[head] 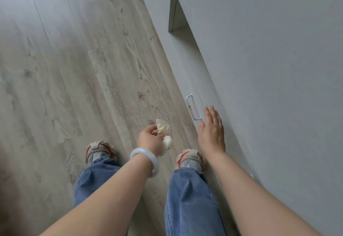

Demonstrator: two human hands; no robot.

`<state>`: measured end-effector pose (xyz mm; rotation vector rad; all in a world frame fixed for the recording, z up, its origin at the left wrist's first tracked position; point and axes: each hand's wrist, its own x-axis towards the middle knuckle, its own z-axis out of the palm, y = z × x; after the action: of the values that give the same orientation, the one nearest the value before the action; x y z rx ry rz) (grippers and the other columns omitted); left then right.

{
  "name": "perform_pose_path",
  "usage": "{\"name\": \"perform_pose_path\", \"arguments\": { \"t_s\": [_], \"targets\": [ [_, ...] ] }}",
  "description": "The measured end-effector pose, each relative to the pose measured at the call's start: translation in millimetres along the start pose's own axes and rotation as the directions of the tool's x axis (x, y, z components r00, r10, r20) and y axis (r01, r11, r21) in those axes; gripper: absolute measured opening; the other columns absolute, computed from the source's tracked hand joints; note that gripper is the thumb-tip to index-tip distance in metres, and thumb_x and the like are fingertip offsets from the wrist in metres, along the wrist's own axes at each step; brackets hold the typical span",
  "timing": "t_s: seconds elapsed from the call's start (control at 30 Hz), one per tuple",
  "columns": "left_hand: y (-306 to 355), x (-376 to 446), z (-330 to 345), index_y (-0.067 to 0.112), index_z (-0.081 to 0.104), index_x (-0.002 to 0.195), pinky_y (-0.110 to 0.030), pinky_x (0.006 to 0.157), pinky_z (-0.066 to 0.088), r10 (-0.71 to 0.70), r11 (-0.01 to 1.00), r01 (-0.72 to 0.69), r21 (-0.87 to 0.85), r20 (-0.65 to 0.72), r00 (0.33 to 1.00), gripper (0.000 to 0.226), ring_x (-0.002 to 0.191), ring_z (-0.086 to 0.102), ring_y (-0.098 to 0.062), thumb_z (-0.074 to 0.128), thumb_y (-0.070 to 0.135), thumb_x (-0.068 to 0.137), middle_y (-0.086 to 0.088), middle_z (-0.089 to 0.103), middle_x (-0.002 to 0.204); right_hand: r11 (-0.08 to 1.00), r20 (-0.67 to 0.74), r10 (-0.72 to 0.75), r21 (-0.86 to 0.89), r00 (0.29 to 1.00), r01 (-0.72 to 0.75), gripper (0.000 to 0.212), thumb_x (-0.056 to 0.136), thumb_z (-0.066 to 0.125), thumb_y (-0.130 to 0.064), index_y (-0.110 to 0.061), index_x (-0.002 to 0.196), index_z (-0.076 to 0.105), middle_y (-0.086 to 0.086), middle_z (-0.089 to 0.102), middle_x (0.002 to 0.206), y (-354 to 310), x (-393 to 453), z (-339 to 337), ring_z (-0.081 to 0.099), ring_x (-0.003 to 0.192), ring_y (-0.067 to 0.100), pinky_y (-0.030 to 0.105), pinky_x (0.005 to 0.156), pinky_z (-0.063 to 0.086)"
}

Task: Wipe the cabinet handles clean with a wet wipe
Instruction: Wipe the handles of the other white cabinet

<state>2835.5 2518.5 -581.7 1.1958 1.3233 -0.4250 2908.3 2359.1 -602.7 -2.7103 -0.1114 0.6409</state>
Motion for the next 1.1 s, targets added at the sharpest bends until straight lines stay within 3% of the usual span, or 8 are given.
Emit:
{"name": "perform_pose_path", "arguments": {
  "t_s": [0.13,0.33,0.5,0.6,0.73,0.83,0.97,1.1],
  "targets": [
    [18.6,43.6,13.9,0.032,0.062,0.078,-0.037,0.082,0.055,0.113,0.98,-0.122,0.159,0.065,0.991,0.033,0.076,0.061,-0.022,0.058,0.001,0.089,0.006,0.062,0.074,1.0,-0.192,0.02,0.017,0.981,-0.018,0.049,0.1,0.04,-0.012,-0.009,0.149,0.033,0.01,0.027,0.157,9.7,59.4,20.9,0.027,0.143,0.027,0.027,0.114,0.015],
    [47.9,108.5,40.5,0.027,0.067,0.076,-0.027,0.068,0.047,0.157,0.946,-0.205,0.251,0.197,0.968,0.032,0.067,0.056,-0.018,0.05,0.003,0.089,0.0,0.06,0.071,0.997,-0.535,-0.03,-0.076,0.844,-0.013,0.049,0.094,0.048,-0.015,-0.005,0.142,0.044,0.016,0.045,0.146,31.4,94.6,56.1,0.034,0.133,0.027,0.009,0.112,-0.006],
    [65.3,137.9,78.0,0.013,0.071,0.107,-0.028,0.07,0.048,0.044,0.992,-0.076,0.105,0.282,0.958,0.024,0.073,0.058,-0.02,0.051,0.012,0.093,-0.003,0.062,0.078,0.99,-0.574,-0.075,-0.139,0.815,-0.007,0.05,0.094,0.048,-0.017,-0.006,0.142,0.044,0.012,0.043,0.148,37.9,97.2,61.2,0.032,0.137,0.024,0.016,0.115,-0.006],
    [65.2,150.7,91.0,0.007,0.069,0.103,-0.035,0.084,0.054,-0.06,0.99,0.094,-0.105,0.292,0.955,0.029,0.09,0.064,-0.025,0.053,0.03,0.097,-0.008,0.068,0.099,0.99,-0.612,-0.113,-0.134,0.783,0.037,0.047,0.091,0.056,-0.01,0.0,0.136,0.05,0.019,0.049,0.141,35.2,97.1,62.2,0.03,0.131,0.021,0.011,0.113,-0.007],
    [68.4,159.6,104.6,0.008,0.071,0.096,-0.04,0.091,0.057,-0.115,0.97,0.166,-0.179,0.265,0.957,0.025,0.079,0.069,-0.023,0.069,0.032,0.09,-0.006,0.07,0.093,0.99,-0.652,-0.114,-0.136,0.75,0.032,0.039,0.09,0.055,-0.011,0.004,0.126,0.058,0.025,0.058,0.128,36.1,98.2,61.4,0.036,0.123,0.025,0.008,0.112,0.0],
    [74.0,156.8,108.2,0.007,0.071,0.094,-0.037,0.087,0.058,-0.18,0.939,0.246,-0.24,0.267,0.947,0.017,0.072,0.066,-0.021,0.073,0.022,0.087,-0.006,0.067,0.088,0.984,-0.655,-0.129,-0.177,0.744,0.015,0.028,0.09,0.051,-0.014,0.005,0.105,0.065,0.028,0.066,0.108,34.2,97.3,62.9,0.056,0.105,0.038,0.025,0.105,0.026],
    [74.5,157.3,103.0,0.008,0.065,0.078,-0.031,0.066,0.054,-0.22,0.889,0.321,-0.328,0.31,0.925,0.018,0.045,0.06,-0.015,0.071,0.02,0.088,0.0,0.059,0.056,0.996,-0.618,-0.083,-0.082,0.782,0.04,0.042,0.096,0.041,-0.021,0.008,0.119,0.061,0.027,0.059,0.126,45.7,96.3,58.9,0.049,0.121,0.035,0.013,0.114,0.008],
    [74.7,155.4,101.5,0.003,0.069,0.09,-0.02,0.056,0.047,-0.223,0.903,0.33,-0.275,0.357,0.907,0.011,0.073,0.06,-0.019,0.074,0.011,0.083,-0.006,0.064,0.073,0.967,-0.656,-0.175,-0.253,0.734,0.005,0.019,0.088,0.06,-0.006,0.008,0.1,0.065,0.031,0.065,0.103,47.3,87.5,54.4,0.056,0.1,0.038,0.022,0.101,0.025]
  ]
}}
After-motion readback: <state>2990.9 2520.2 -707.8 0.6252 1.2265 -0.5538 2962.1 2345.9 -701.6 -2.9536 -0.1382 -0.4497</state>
